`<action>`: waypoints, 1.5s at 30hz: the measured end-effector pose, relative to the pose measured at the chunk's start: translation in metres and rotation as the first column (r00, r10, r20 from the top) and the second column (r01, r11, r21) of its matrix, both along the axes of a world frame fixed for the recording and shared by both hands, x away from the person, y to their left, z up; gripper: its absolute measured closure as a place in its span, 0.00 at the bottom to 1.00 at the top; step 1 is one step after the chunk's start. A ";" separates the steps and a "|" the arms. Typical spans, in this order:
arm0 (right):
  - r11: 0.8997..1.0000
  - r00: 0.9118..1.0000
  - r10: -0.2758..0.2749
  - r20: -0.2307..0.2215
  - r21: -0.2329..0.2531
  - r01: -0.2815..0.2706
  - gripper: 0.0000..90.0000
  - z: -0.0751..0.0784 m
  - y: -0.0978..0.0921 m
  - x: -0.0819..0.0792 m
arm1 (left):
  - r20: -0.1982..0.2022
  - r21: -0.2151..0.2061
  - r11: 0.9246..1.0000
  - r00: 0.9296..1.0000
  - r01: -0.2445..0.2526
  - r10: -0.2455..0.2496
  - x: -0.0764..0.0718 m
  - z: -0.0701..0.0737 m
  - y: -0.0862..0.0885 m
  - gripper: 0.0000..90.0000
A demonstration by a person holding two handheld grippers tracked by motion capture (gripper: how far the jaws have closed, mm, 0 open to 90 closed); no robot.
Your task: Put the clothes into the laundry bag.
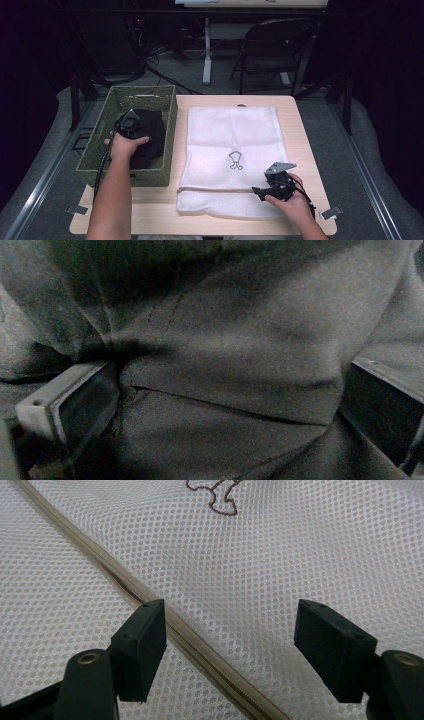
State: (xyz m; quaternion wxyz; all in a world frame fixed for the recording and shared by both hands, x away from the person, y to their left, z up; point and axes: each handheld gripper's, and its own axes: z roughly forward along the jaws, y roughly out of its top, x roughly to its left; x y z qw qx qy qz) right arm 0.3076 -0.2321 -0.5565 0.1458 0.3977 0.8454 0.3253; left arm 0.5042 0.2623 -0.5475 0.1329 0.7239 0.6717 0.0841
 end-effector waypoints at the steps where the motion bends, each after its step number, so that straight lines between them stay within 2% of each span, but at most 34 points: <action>1: 1.000 1.000 0.001 0.000 -0.001 -0.001 0.32 0.000 0.000 0.000 | -0.001 0.005 1.000 1.000 0.002 -0.002 0.000 0.000 0.000 0.00; 6: 1.000 1.000 0.000 -0.004 0.000 0.000 0.32 0.000 0.001 0.000 | -0.006 0.009 1.000 1.000 0.015 -0.015 0.001 -0.001 -0.002 0.00; 19: 1.000 1.000 0.003 -0.004 0.000 -0.003 0.32 0.000 0.001 0.001 | -0.008 0.001 1.000 1.000 0.001 -0.001 0.003 -0.004 -0.003 0.00; 22: 1.000 1.000 0.003 -0.003 0.003 -0.003 0.32 0.000 0.001 0.000 | -0.008 0.010 1.000 1.000 0.004 -0.004 0.004 -0.004 -0.003 0.01; 31: 1.000 1.000 0.000 -0.003 0.007 0.000 0.32 0.000 0.000 0.000 | -0.007 -0.013 1.000 1.000 0.005 -0.005 0.004 -0.003 0.001 0.05; 35: 1.000 1.000 -0.004 -0.004 0.007 0.004 0.32 0.001 0.000 0.000 | 0.001 -0.030 1.000 1.000 -0.010 0.010 0.004 -0.002 0.005 0.08; 37: 1.000 1.000 0.000 -0.001 0.005 0.000 0.32 0.001 -0.001 0.000 | 0.013 -0.052 0.998 1.000 -0.025 0.025 0.003 -0.001 0.008 0.10; 41: 1.000 1.000 -0.004 -0.006 0.009 0.004 0.32 0.001 -0.002 0.000 | 0.034 -0.107 0.993 0.998 -0.043 0.047 -0.001 0.001 0.021 0.22; 45: 1.000 1.000 -0.006 -0.006 0.009 0.006 0.32 0.001 -0.002 0.001 | 0.043 -0.096 0.995 0.998 -0.040 0.045 -0.002 0.002 0.021 0.26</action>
